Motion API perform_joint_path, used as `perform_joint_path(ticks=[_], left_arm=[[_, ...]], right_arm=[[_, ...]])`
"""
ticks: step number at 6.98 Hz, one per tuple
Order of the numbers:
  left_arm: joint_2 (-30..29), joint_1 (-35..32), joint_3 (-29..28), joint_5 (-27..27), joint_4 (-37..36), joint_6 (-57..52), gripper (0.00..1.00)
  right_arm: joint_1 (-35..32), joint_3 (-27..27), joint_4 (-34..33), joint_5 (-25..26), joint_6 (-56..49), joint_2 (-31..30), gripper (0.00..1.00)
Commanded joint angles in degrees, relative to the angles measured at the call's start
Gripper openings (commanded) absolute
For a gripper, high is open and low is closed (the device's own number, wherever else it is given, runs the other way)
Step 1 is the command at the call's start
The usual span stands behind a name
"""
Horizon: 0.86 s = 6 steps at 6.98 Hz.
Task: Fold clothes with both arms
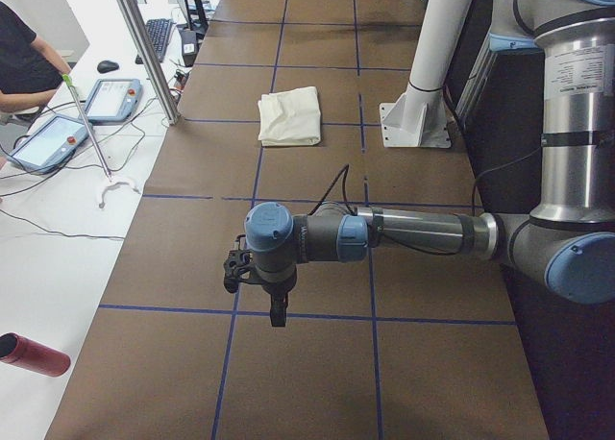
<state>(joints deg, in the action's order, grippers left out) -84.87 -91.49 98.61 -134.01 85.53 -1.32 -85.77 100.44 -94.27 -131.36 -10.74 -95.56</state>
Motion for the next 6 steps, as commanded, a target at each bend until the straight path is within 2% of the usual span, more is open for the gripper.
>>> perform_joint_path(ticks=[1, 2, 6], left_arm=[[0.1, 0.0, 0.0, 0.0, 0.1, 0.0, 1.00], [0.1, 0.0, 0.0, 0.0, 0.2, 0.0, 1.00], [-0.1, 0.0, -0.1, 0.0, 0.3, 0.1, 1.00]], right_arm=[[-2.3, -1.6, 0.1, -0.2, -7.8, -1.4, 1.00], [-3.9, -1.6, 0.1, 0.0, -10.9, -1.6, 1.00], [-5.1, -1.5, -0.6, -0.4, -9.0, -0.8, 1.00]])
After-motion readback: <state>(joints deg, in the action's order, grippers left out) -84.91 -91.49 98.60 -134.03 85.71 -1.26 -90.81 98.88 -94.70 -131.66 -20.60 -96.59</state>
